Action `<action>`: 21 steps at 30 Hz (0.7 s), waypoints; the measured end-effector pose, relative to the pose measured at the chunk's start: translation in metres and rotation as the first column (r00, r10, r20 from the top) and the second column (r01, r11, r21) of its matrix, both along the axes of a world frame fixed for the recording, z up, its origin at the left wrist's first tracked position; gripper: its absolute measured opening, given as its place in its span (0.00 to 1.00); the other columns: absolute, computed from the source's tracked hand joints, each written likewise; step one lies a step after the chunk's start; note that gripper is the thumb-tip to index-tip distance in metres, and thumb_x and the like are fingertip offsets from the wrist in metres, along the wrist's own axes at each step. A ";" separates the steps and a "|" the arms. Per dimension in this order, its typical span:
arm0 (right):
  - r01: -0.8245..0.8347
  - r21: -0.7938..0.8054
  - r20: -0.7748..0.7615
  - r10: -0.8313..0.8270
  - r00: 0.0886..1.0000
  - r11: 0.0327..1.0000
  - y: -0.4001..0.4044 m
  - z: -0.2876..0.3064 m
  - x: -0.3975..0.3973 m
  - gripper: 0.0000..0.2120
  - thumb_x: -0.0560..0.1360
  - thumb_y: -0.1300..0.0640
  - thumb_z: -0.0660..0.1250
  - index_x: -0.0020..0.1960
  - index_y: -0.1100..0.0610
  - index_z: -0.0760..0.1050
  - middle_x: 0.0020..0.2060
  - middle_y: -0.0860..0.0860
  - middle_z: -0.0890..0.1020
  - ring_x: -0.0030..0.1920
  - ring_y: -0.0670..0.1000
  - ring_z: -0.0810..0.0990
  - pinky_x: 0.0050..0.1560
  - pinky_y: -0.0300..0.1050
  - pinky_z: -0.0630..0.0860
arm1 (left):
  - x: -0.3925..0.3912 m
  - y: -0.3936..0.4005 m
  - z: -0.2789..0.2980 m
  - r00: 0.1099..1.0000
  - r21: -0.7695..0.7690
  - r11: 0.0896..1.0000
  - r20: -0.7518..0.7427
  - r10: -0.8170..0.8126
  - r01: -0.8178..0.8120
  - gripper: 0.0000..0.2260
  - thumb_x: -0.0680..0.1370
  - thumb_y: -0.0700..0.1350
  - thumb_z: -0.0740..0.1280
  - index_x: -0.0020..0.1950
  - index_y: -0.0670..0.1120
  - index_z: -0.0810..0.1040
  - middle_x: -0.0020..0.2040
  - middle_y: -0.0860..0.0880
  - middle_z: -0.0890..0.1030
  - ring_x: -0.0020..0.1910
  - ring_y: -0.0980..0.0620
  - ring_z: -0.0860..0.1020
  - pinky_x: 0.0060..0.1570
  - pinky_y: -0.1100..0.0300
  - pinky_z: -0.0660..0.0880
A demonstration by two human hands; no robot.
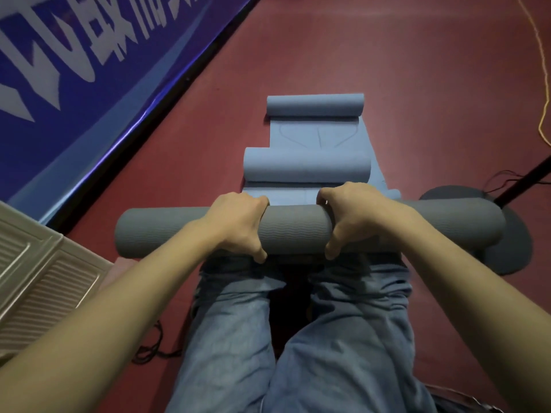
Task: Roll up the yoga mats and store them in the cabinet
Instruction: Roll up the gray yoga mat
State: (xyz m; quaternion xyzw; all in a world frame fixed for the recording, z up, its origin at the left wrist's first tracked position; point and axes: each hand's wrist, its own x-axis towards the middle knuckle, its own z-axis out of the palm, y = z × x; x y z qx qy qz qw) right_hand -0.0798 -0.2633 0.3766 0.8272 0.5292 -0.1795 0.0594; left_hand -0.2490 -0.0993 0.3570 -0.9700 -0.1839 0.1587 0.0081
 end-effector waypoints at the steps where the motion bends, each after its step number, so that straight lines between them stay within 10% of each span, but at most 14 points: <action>1: -0.005 -0.009 0.000 0.005 1.000 1.000 -0.004 0.003 -0.005 0.43 0.47 0.34 0.81 0.57 0.47 0.73 0.46 0.48 0.80 0.45 0.53 0.78 0.45 0.50 0.78 | -0.005 -0.006 0.002 1.000 0.013 1.000 -0.010 -0.005 0.005 0.37 0.56 0.68 0.78 0.56 0.50 0.71 0.45 0.51 0.80 0.40 0.46 0.76 0.40 0.52 0.75; 21: -0.096 -0.160 -0.179 0.067 0.982 0.982 -0.060 0.016 -0.048 0.41 0.52 0.28 0.76 0.61 0.40 0.71 0.46 0.42 0.78 0.46 0.47 0.78 0.46 0.46 0.76 | -0.055 -0.057 0.008 0.989 -0.223 0.975 -0.142 -0.032 0.000 0.36 0.55 0.72 0.75 0.55 0.55 0.72 0.46 0.55 0.80 0.43 0.49 0.79 0.43 0.53 0.77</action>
